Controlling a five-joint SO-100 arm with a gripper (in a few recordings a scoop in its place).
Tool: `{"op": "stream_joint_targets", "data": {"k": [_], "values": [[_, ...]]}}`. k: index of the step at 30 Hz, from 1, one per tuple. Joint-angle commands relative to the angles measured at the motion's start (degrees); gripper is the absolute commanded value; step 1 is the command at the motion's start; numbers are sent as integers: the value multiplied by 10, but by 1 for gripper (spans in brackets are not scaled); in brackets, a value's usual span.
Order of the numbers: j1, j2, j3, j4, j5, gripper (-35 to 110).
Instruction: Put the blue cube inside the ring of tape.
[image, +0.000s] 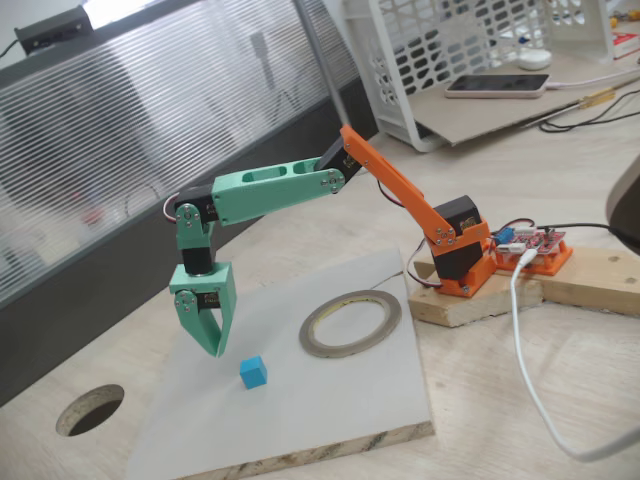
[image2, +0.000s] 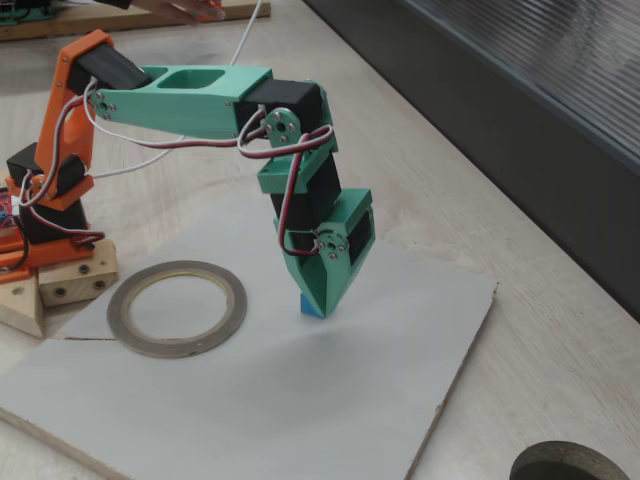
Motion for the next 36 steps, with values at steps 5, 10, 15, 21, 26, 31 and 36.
{"op": "stream_joint_targets", "data": {"k": [5, 10, 15, 21, 26, 31, 36], "values": [[-5, -3, -7, 6, 2, 3], [-6, 7, -12, 4, 2, 3], [-5, 8, -13, 7, 4, 3], [-7, 6, -14, 33, 4, 3], [-7, -3, -15, 66, 4, 3], [-8, -4, -16, 62, 4, 3], [-8, -25, -18, 60, 4, 3]]}}
